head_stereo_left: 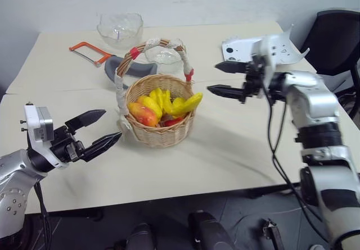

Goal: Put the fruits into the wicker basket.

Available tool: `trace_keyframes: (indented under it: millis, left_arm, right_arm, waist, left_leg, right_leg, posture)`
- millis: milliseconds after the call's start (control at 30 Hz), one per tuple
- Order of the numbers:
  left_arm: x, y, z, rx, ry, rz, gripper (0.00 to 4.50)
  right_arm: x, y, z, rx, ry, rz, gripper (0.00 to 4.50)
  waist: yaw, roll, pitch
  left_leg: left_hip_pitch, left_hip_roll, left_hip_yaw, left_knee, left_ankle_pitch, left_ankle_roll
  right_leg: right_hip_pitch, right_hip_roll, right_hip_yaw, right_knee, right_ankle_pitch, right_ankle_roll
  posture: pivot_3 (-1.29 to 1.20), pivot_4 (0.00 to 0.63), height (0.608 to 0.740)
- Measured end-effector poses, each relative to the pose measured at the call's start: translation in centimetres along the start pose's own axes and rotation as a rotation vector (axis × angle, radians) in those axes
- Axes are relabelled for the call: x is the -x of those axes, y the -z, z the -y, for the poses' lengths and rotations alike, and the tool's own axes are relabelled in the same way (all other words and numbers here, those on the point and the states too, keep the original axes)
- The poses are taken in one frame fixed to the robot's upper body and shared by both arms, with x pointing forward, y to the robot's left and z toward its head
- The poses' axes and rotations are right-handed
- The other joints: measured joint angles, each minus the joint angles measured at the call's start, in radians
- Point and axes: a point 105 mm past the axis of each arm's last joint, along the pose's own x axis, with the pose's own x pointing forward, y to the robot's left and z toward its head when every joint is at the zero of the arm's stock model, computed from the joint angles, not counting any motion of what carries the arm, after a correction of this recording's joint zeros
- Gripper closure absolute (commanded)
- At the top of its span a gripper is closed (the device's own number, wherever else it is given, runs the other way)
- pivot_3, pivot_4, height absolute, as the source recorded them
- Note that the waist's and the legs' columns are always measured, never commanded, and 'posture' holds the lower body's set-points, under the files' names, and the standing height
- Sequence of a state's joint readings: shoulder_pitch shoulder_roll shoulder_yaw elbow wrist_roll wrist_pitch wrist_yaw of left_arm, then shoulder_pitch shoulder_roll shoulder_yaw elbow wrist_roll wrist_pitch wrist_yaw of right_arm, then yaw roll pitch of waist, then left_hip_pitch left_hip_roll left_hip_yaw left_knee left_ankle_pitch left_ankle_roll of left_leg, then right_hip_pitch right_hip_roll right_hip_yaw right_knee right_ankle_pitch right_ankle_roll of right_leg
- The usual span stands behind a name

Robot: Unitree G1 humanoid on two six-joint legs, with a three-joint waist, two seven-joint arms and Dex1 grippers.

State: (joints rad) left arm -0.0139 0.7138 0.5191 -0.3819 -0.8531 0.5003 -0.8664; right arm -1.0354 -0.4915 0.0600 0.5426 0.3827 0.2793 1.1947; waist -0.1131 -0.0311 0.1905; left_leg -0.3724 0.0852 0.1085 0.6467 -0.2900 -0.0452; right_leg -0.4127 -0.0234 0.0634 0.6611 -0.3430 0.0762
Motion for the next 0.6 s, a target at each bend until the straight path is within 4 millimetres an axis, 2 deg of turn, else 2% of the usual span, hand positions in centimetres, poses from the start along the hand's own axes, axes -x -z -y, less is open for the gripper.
trace_keyframes:
  millis: [67, 167, 333, 433, 600]
  left_arm:
    - [-0.2, 0.1, -0.2, 0.000, 0.000, 0.007, 0.00]
    - [-0.4, 0.3, -0.4, 0.004, 0.000, 0.012, 0.00]
    - [-0.5, 0.6, -0.3, 0.012, -0.001, 0.014, 0.00]
    - [-0.7, 1.0, -0.1, 0.026, 0.004, 0.015, 0.00]
    - [-0.7, 1.0, -0.1, 0.026, -0.004, 0.013, 0.00]
  right_arm:
    - [-1.6, 0.6, 0.1, -0.032, -0.016, 0.005, 0.06]
    - [-3.6, 0.5, 0.2, -0.040, -0.052, 0.003, 0.06]
    - [-4.8, 1.6, 0.4, -0.043, -0.077, -0.041, 0.06]
    - [-5.1, 2.4, -0.1, -0.057, -0.110, -0.052, 0.65]
    - [-4.8, 2.3, -0.7, -0.044, -0.178, -0.037, 2.35]
  waist:
    - [0.000, 0.000, 0.000]
    - [-0.001, 0.000, 0.000]
    - [0.001, 0.000, 0.000]
    - [0.000, 0.000, 0.000]
    - [-0.003, 0.000, 0.000]
  left_leg:
    - [-0.001, 0.000, 0.000, 0.001, 0.000, 0.000]
    - [-0.001, -0.001, 0.001, 0.002, 0.000, 0.000]
    - [-0.001, -0.001, 0.000, 0.002, 0.000, 0.000]
    - [-0.001, -0.001, 0.000, 0.002, 0.000, 0.000]
    - [-0.001, 0.000, 0.000, 0.002, 0.000, -0.001]
  right_leg:
    - [-0.001, -0.001, -0.001, 0.000, 0.000, 0.000]
    - [-0.001, -0.002, -0.002, 0.000, 0.000, 0.000]
    - [0.000, -0.003, -0.002, 0.000, 0.000, 0.000]
    - [0.000, -0.003, -0.002, 0.001, 0.000, 0.000]
    - [0.000, -0.003, -0.002, 0.002, 0.000, 0.000]
  posture:
    - [0.00, 0.150, 0.740]
    - [0.00, 0.150, 0.740]
    - [0.00, 0.150, 0.740]
    - [0.00, 0.150, 0.740]
    - [0.00, 0.150, 0.740]
